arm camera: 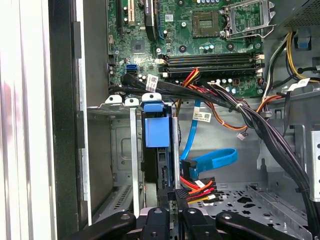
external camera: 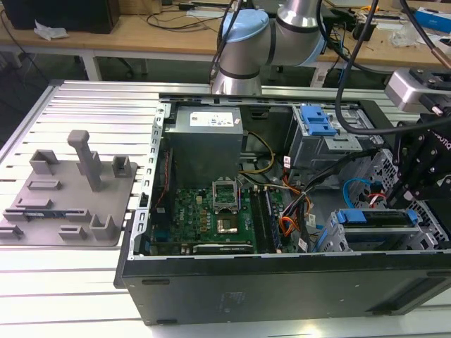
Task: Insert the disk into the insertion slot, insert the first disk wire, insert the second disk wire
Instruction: 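Insert the first disk wire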
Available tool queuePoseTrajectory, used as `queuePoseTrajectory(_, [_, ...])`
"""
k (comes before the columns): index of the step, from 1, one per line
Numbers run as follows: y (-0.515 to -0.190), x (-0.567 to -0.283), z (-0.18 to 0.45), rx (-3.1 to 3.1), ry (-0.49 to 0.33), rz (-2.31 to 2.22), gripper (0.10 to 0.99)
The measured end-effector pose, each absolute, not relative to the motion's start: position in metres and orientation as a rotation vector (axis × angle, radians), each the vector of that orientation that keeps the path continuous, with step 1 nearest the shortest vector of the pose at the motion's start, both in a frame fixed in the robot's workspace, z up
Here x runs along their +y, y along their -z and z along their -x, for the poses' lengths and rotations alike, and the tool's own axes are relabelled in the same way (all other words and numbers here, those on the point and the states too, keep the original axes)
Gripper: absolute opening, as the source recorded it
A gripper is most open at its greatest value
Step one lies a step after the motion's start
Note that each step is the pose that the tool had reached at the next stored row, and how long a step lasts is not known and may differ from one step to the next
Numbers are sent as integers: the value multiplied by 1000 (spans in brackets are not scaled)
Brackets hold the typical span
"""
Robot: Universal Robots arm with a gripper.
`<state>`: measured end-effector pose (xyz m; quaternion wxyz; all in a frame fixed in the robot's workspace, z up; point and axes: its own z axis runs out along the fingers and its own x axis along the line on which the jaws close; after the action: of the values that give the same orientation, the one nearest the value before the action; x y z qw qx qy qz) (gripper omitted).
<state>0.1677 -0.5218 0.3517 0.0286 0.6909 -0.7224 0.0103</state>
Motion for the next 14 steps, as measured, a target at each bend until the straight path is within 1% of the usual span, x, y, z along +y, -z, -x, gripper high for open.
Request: queuePoseTrajectory(14, [-349,-523,-168,-2229,-32,-2132,165])
